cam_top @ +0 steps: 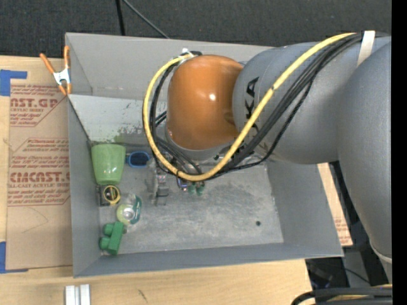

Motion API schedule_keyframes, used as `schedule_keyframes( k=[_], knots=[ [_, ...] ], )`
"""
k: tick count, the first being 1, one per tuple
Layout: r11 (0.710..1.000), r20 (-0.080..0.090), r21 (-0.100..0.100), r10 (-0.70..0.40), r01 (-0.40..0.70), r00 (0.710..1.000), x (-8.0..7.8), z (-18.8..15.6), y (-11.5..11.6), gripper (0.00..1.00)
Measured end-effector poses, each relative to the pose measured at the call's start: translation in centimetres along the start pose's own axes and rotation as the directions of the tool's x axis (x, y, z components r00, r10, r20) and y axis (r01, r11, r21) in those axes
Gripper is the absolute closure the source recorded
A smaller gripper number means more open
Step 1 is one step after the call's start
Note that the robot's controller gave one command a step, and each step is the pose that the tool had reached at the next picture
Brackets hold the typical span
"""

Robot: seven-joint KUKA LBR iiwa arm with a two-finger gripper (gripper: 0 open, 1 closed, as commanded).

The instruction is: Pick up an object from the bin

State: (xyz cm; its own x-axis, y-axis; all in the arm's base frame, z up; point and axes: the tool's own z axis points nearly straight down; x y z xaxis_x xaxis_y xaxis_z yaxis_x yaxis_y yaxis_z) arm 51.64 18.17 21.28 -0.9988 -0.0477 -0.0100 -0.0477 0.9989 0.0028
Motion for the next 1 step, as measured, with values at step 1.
schedule_keyframes(
  k=[1],
  knots=[
    [0.956, -0.012, 0.004, 0.292, -0.292, 0.956, -0.39, 5.78, 6.51, 1.0]
  ],
)
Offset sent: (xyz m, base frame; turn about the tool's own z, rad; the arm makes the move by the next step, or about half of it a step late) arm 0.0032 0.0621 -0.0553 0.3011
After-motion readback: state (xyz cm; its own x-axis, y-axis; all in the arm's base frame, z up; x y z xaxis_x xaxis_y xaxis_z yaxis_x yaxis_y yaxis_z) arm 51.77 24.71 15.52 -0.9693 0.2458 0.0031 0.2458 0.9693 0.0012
